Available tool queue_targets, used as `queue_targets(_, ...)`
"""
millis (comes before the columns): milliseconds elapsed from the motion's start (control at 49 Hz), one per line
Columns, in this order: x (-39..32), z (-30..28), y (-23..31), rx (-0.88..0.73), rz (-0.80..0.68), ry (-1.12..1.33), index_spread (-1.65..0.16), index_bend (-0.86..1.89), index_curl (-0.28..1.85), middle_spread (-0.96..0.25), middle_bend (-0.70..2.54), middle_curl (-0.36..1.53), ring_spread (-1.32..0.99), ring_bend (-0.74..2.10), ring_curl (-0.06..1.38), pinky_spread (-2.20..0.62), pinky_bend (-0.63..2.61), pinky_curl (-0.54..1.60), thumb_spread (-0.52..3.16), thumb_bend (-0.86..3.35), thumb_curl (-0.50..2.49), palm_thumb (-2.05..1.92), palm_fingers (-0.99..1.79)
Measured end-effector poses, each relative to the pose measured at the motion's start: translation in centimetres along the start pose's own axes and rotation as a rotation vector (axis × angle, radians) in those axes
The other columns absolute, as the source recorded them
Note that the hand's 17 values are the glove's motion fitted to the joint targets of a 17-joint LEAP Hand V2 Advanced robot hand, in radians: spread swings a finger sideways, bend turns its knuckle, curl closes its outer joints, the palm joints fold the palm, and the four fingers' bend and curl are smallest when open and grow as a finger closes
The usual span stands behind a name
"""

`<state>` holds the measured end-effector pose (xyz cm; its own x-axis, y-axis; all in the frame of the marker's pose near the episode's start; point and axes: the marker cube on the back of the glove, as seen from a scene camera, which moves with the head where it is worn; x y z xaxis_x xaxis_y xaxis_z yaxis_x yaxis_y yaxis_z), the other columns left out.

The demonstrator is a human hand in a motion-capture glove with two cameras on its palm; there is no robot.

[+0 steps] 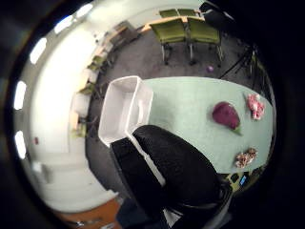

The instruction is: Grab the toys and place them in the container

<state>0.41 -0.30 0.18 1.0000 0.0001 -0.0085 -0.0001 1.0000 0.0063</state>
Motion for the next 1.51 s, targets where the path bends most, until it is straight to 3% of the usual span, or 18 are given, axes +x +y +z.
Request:
queue_targets(245, 0.6, 0.6, -0.2, -0.014, 0.008, 0.008, -0.23, 0.15, 0.1, -0.07, 0.25, 0.14, -0.18, 0.22, 0.08, -0.04, 0.59, 0.21, 0.91, -0.09, 0.01, -0.14, 0.19)
queue_targets(652, 4.5, 2.5, -1.6, -0.026, 0.018, -0.008, -0.27, 0.17, 0.2, -0.09, 0.28, 0.24, -0.22, 0.25, 0.15, -0.05, 0.61, 0.27, 1.1, -0.09, 0.03, -0.15, 0.12)
queue_targets(1142, 11.8, 20.5, -3.8, -0.207, 0.046, 0.006, -0.28, 0.21, 0.31, -0.1, 0.35, 0.34, -0.21, 0.19, 0.19, -0.02, 0.47, 0.28, 0.99, -0.12, 0.05, -0.19, 0.01)
queue_targets(1509, 13.8, 27.8, -1.8, -0.341, 0.057, -0.007, -0.27, 0.19, 0.36, -0.08, 0.31, 0.36, -0.17, 0.14, 0.18, -0.01, 0.46, 0.3, 0.82, -0.1, 0.11, -0.13, -0.08)
